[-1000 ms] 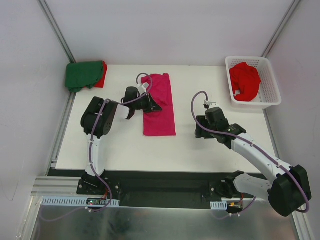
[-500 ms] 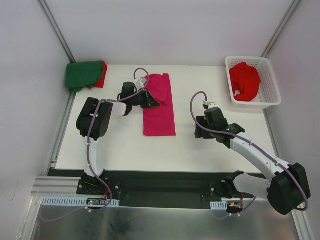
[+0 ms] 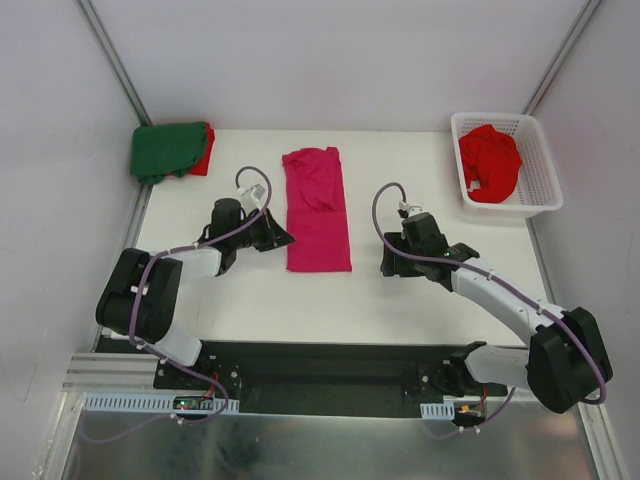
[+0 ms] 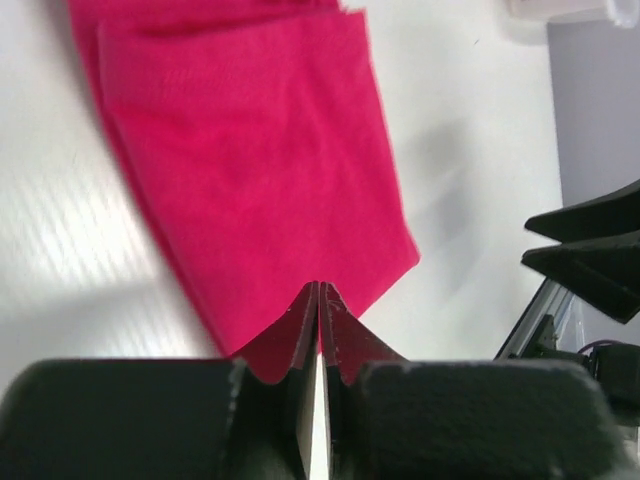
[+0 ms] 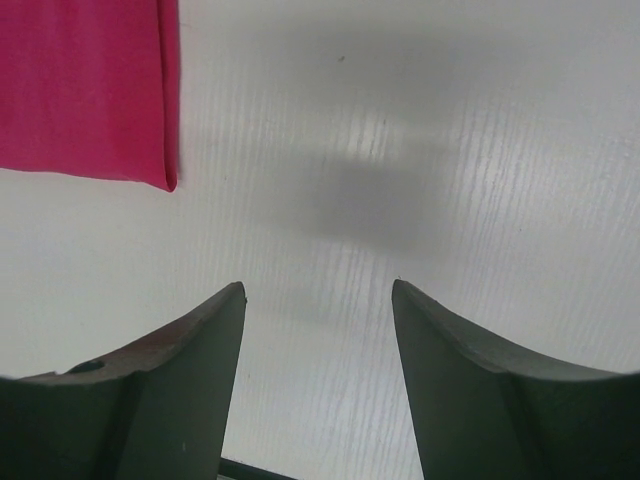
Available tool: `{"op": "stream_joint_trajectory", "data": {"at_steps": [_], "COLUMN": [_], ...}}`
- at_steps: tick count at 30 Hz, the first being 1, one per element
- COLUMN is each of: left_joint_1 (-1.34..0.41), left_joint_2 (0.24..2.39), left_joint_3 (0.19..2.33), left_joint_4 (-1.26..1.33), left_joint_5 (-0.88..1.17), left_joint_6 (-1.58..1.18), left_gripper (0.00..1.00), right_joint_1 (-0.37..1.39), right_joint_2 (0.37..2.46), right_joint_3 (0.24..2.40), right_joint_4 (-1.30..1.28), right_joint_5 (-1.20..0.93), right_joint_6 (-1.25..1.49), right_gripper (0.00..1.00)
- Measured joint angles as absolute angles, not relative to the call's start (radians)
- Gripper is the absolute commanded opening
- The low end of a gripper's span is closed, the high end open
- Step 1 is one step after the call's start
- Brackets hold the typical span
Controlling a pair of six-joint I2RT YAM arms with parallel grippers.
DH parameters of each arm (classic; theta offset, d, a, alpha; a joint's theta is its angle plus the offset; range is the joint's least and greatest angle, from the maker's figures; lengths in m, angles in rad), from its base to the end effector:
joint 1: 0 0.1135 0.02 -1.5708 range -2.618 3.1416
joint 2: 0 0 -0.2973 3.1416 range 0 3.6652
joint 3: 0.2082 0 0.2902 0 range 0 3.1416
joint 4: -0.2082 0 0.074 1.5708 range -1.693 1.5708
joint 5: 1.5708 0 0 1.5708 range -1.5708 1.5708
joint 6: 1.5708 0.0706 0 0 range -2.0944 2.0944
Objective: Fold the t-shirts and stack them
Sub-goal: Grab one side of the 2/3 rectangular tshirt with both arms
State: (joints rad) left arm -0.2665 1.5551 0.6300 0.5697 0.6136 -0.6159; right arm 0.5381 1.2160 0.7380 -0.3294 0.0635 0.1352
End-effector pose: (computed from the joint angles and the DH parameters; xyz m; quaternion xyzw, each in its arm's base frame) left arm 0.3343 -0.1334 0.1743 0.0338 0.8007 -0.4566 0.3863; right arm 0.2567 0.1480 0.2106 -0.1740 0.9112 0.0952 0.3611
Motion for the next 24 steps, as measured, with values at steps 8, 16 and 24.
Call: {"op": "stream_joint_trajectory", "data": {"at_steps": [8, 16, 24], "left_joint_1": [-0.267, -0.267, -0.267], "left_joint_2": [1.428, 1.357, 1.385], "left_joint_3": [0.445, 0.387, 0.345], "left_joint_4": [0.538, 0.537, 0.581], "left_joint_5": [0.54, 0.479, 0.466], "left_joint_6": [-0.616, -0.618, -0.628], "left_gripper": [0.57, 0.69, 0.67], "right_joint_1": [0.539, 0.539, 0.54], "right_joint_2": [1.293, 1.42, 1.523], "right_joint_3": [0.734, 0.733, 0.738], "right_joint_4": [-0.253, -0.133, -0.018], "right_joint_5": [-0.029, -0.151, -0.242], "right_joint_6": [0.154, 0.194, 0.251], "right_gripper": [0.75, 0.81, 0.8]}}
